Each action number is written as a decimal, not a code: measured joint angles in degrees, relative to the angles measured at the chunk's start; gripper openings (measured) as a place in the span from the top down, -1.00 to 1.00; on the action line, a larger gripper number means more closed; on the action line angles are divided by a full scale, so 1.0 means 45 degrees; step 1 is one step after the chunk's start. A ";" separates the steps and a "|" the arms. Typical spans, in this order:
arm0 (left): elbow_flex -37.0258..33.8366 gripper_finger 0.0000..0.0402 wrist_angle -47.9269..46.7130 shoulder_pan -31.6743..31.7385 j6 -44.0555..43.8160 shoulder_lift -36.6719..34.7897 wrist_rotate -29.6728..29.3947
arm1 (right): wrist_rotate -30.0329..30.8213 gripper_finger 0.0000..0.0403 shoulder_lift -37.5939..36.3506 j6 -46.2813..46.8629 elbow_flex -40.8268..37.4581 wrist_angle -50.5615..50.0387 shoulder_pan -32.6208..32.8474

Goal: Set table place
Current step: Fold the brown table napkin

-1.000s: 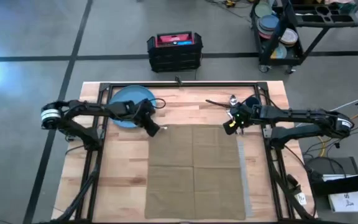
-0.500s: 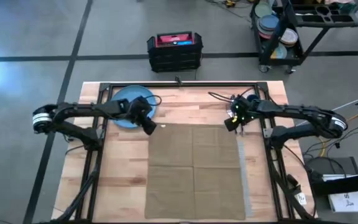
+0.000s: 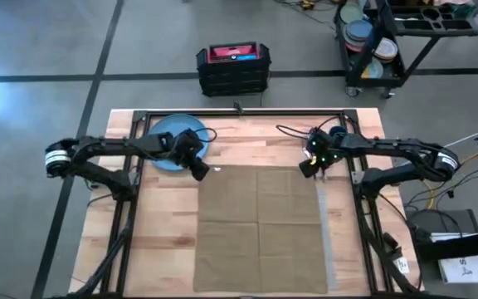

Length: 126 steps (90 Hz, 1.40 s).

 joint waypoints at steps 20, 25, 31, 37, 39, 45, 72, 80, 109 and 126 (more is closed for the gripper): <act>0.0000 1.00 0.0031 0.0000 0.0002 0.0000 -0.0015 | -0.0330 0.97 -0.0089 -0.0227 0.0000 -0.0062 0.0001; 0.0000 1.00 0.0029 0.0000 0.0007 0.0000 -0.0015 | -0.0338 0.96 -0.0226 -0.0175 0.0063 -0.0231 0.0001; 0.0000 1.00 0.0027 0.0000 0.0007 0.0000 -0.0015 | -0.0338 0.98 -0.0471 -0.0196 0.0291 -0.0457 0.0001; 0.0000 1.00 0.0024 0.0000 0.0007 0.0000 -0.0015 | -0.0338 0.99 -0.0794 -0.0233 0.0583 -0.0735 0.0001; 0.0000 1.00 0.0024 0.0003 0.0007 0.0000 -0.0015 | -0.0333 0.99 -0.0908 -0.0233 0.0670 -0.0847 0.0001; 0.0000 1.00 0.0008 0.0000 0.0007 0.0000 -0.0010 | -0.0338 1.00 -0.1190 -0.0263 0.0889 -0.1252 0.0001; 0.0000 1.00 -0.0327 -0.0051 0.0011 -0.0094 0.0820 | -0.0979 1.00 -0.2284 -0.0180 0.1059 -0.2548 0.0161; 0.0000 1.00 -0.0398 -0.0162 0.0010 -0.0308 0.1062 | -0.1297 1.00 -0.2771 0.0014 0.1078 -0.2584 0.0254; 0.0005 1.00 -0.1057 -0.0813 -0.0672 -0.1872 0.1243 | -0.2649 1.00 -0.4099 0.0403 0.1229 -0.2853 0.0254; 0.0005 1.00 -0.1540 -0.1649 -0.1457 -0.2343 0.1243 | -0.2674 1.00 -0.4733 0.0714 0.1229 -0.2804 0.0816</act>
